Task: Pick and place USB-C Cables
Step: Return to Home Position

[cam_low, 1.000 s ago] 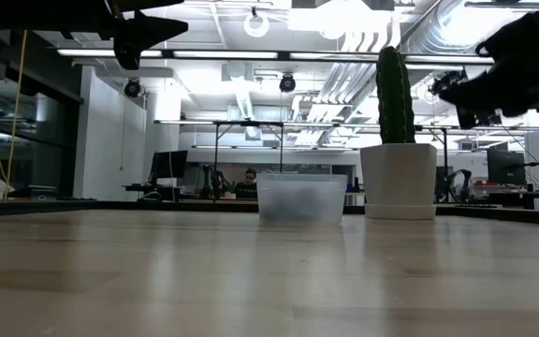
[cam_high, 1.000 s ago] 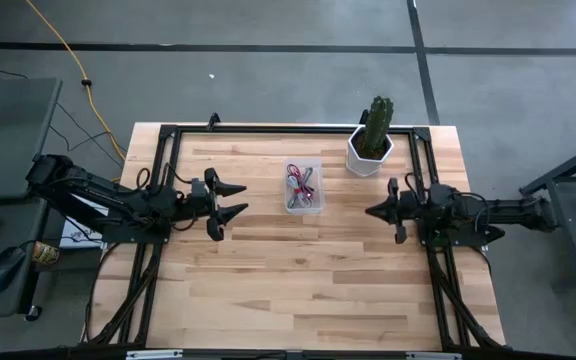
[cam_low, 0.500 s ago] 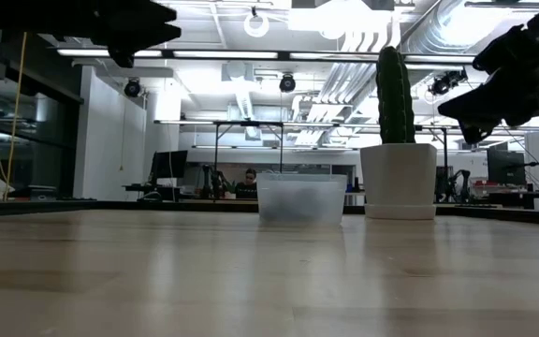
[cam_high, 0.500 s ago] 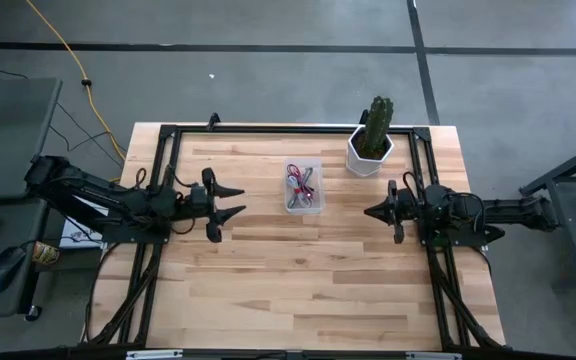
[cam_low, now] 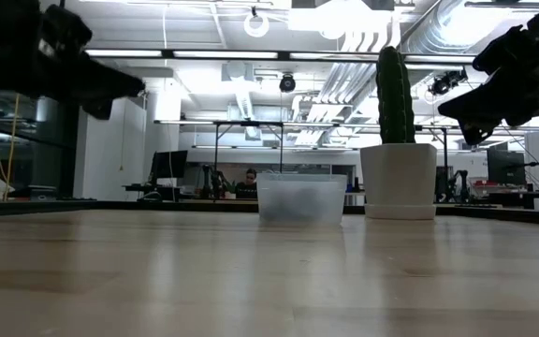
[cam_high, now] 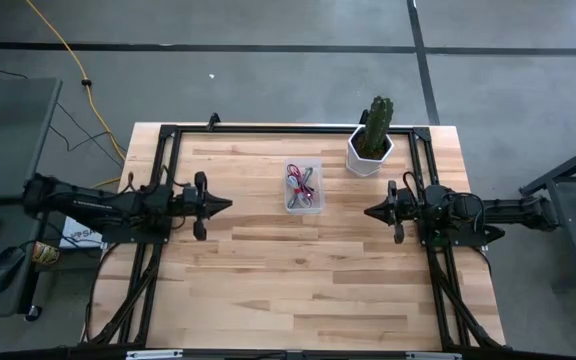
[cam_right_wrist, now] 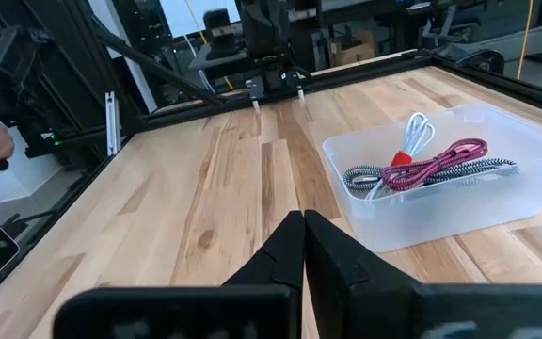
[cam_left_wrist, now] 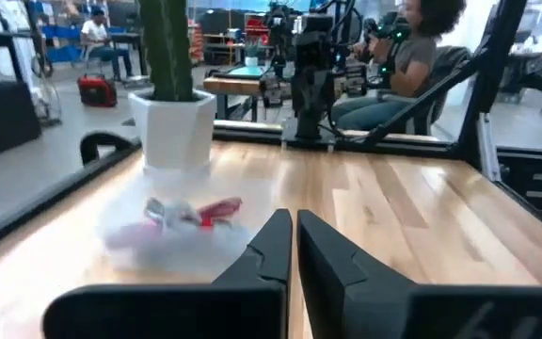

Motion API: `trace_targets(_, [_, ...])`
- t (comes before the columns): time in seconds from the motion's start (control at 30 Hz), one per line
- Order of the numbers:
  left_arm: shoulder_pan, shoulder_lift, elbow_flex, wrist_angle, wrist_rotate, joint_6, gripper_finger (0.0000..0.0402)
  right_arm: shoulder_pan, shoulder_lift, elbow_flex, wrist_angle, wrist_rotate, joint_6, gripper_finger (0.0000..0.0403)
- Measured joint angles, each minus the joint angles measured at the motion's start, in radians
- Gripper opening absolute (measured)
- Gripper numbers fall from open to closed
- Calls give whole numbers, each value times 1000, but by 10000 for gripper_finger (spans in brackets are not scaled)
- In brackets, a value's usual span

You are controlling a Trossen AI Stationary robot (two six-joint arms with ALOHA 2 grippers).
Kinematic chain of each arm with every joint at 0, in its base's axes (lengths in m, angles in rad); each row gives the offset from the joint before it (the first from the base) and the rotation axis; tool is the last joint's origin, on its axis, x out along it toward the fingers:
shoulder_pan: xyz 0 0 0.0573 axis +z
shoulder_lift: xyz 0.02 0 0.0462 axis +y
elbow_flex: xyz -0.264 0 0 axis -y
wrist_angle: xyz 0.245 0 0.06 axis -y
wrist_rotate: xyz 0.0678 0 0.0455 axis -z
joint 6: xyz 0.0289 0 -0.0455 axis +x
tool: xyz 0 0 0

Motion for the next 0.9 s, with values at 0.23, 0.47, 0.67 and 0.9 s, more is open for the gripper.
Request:
trace_targets(0.23, [25, -48, -22, -98, 28, -22, 0, 0, 0, 0, 0, 0, 0, 0])
trace_targets(0.47, [25, -55, -23, -199, 16, 22, 0, 0, 0, 0, -1, 0, 0, 0])
trace_targets(0.67, [36, -173, -22, -250, 5, 73, 0, 0, 0, 0, -1, 0, 0, 0])
trace_targets(0.9, [73, -359, -22, -376, 98, 77, 0, 0, 0, 0, -1, 0, -1, 0])
